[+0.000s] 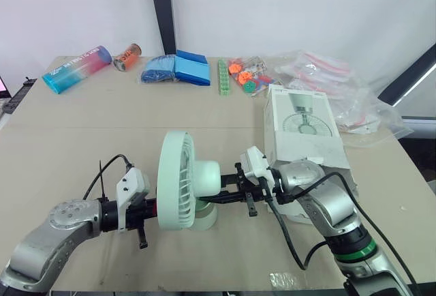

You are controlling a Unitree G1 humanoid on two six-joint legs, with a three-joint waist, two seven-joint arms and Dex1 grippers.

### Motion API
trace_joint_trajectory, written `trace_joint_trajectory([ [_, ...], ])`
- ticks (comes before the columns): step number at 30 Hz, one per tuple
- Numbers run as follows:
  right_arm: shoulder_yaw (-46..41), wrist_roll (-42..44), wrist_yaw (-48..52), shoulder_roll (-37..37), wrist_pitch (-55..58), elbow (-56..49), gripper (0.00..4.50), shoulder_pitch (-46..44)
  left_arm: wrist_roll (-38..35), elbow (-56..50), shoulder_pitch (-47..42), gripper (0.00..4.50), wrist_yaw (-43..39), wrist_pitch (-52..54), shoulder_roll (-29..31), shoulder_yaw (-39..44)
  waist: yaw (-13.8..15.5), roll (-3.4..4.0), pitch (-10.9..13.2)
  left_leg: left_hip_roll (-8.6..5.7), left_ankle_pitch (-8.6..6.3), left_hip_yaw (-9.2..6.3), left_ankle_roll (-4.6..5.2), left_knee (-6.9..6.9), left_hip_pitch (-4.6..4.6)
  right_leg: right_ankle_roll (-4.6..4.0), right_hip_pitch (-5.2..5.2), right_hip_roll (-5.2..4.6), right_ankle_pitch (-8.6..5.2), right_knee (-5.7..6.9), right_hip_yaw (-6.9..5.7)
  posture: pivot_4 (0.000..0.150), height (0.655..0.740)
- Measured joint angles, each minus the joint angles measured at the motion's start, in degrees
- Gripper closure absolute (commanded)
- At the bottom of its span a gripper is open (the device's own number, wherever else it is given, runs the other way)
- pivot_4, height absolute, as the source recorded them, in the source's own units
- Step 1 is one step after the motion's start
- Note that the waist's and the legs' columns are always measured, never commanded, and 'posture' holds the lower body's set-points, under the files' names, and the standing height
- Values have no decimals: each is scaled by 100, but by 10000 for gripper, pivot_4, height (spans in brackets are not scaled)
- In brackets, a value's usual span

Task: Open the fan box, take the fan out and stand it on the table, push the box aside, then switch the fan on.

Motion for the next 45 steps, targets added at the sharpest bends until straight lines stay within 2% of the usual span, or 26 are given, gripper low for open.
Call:
trace_joint_trajectory([
  [13,-22,-2,-36,-11,-39,-10,41340,51,232,188,-13,44483,45,-121,-273,-116,5,0,-1,0,0,-2,0,2,1,1,4,0,0,0,-2,1500,7400],
  [45,-34,-46,-95,8,-182,-15,41340,153,52,23,-19,44483,4,283,-311,-31,6,6,-8,0,0,-3,0,4,8,2,12,0,0,1,-2,1500,7400],
])
